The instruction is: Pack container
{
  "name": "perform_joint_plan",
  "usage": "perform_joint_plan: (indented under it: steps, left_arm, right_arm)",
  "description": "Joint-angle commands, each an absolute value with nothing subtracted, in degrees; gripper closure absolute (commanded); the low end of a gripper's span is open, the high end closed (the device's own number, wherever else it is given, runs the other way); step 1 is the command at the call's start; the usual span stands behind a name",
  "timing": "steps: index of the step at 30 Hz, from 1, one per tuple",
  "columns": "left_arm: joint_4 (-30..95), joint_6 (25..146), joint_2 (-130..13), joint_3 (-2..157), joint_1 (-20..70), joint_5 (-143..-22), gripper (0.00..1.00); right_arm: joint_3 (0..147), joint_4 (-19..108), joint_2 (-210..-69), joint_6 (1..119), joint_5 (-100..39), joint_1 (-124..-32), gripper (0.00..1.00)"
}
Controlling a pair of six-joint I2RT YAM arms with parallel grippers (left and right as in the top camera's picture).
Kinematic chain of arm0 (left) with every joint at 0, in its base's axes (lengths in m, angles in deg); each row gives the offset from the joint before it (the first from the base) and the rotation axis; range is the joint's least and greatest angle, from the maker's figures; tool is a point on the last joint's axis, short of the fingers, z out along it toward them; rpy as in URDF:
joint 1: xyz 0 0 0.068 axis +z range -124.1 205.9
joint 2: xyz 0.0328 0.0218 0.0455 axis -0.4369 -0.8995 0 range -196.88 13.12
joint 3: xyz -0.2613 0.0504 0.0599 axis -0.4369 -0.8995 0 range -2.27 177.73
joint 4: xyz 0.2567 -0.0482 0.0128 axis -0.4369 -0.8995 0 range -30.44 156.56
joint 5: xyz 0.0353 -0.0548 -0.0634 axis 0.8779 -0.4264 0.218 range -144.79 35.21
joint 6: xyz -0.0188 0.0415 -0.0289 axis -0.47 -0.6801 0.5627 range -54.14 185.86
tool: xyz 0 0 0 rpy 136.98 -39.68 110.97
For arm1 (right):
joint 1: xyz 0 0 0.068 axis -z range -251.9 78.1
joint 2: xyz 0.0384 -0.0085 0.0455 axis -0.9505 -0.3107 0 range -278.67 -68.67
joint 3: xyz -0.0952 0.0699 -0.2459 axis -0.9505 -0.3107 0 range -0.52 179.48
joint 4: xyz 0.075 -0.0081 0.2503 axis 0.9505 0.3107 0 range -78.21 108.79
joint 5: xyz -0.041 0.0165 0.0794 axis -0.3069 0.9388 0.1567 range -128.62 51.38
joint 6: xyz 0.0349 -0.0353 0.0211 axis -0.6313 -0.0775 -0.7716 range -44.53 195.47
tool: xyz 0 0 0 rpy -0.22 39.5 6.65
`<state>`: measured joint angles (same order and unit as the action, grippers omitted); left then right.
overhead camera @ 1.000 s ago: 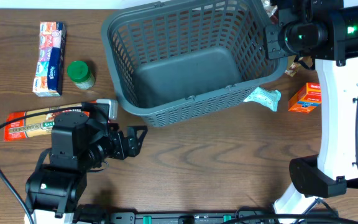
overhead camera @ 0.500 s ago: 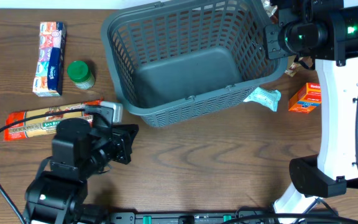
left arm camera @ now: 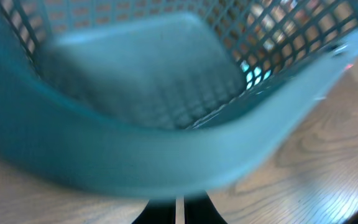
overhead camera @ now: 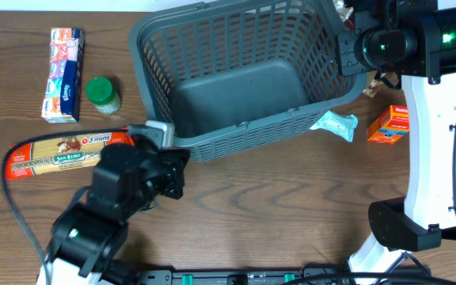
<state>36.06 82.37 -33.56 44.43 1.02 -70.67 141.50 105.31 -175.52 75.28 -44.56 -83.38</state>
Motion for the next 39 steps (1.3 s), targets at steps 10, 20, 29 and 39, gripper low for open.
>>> perform_joint_plan:
  steps: [10,20,29,39]
  left_arm:
    - [40.0,82.6,-38.0,45.5,0.1,-58.4,0.94]
    - [46.8,82.4,-41.9,45.5,0.1,-54.7,0.94]
    - [52.0,82.0,-45.6,45.5,0.1,-52.1,0.94]
    - [51.6,82.0,-43.7,45.7,0.1,-51.1,0.94]
  right_arm:
    - [142.0,106.2,-175.0,75.9,-44.4,-83.1,0.99]
    - [142.0,106.7,-175.0,76.0,-44.9,-83.1,0.99]
    - [142.0,107.6,-175.0,76.0,-45.9,-83.1,0.99]
    - [142.0,107.9,-174.9,75.9,-46.1,-83.0,0.99]
